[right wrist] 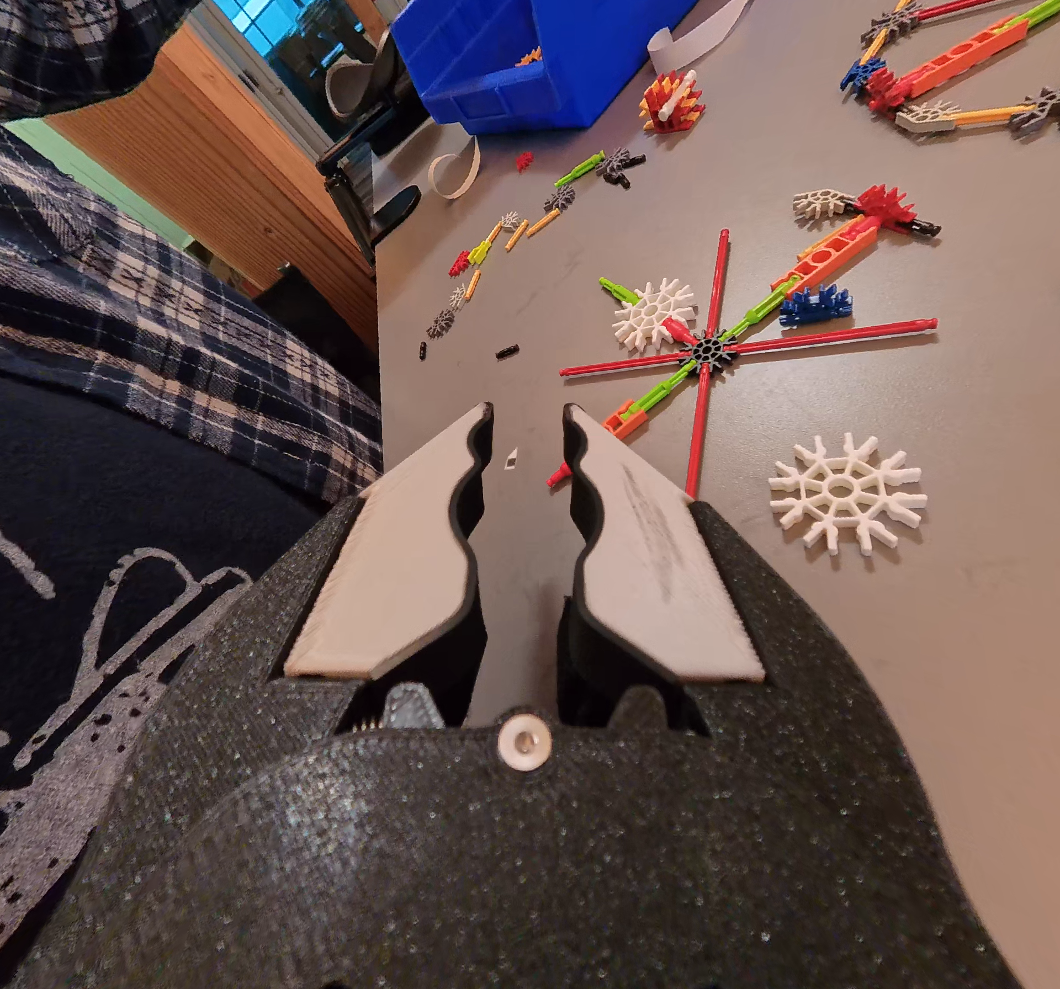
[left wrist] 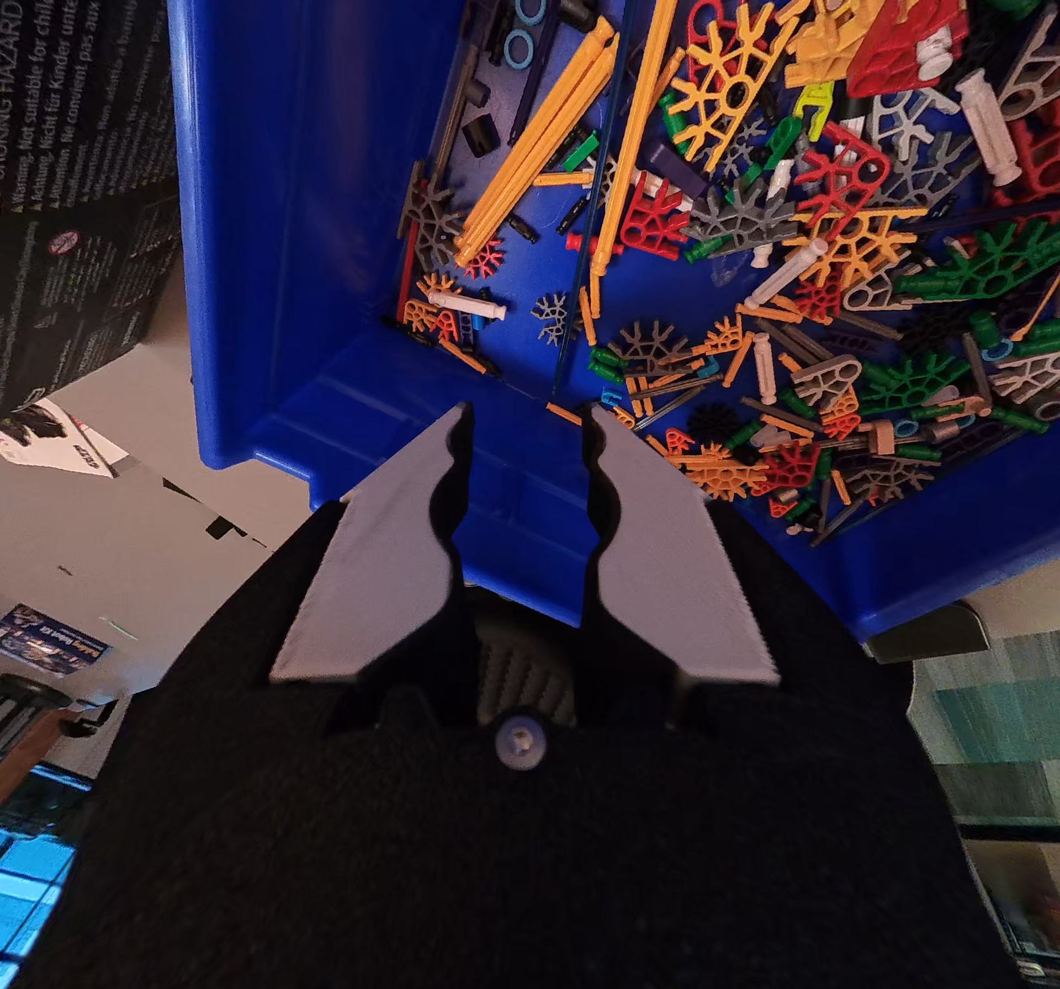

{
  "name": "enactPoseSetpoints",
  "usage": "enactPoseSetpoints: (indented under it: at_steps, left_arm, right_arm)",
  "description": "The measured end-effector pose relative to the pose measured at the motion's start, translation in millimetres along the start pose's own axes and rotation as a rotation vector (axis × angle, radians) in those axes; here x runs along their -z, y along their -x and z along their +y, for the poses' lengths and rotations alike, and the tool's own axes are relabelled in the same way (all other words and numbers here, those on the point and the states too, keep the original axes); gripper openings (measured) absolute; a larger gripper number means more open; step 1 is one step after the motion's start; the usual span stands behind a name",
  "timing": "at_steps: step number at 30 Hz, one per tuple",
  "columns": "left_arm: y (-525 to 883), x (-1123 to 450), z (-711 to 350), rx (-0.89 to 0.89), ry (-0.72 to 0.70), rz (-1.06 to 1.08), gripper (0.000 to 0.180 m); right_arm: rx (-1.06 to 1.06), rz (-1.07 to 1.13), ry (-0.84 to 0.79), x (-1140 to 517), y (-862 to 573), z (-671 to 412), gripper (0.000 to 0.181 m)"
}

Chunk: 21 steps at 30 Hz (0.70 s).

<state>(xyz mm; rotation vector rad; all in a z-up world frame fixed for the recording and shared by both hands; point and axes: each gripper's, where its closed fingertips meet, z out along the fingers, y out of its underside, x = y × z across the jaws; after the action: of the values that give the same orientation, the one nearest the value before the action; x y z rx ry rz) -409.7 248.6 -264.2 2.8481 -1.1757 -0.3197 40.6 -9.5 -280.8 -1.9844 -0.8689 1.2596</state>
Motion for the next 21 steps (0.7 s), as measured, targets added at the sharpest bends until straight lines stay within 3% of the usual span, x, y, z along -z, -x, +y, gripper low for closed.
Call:
enactPoseSetpoints:
  at_steps: [11, 21]
  left_arm:
    - [2.2, -2.4, -0.2, -0.007, 0.011, -0.008, 0.037]
    - [-1.1, -8.4, 4.6, -0.017, 0.033, 0.008, 0.035]
  right_arm:
    - [0.155, -0.090, -0.084, 11.3, 27.1, -5.1, 0.024]
    - [0.150, -0.093, -0.090, 12.0, 26.6, -5.6, 0.023]
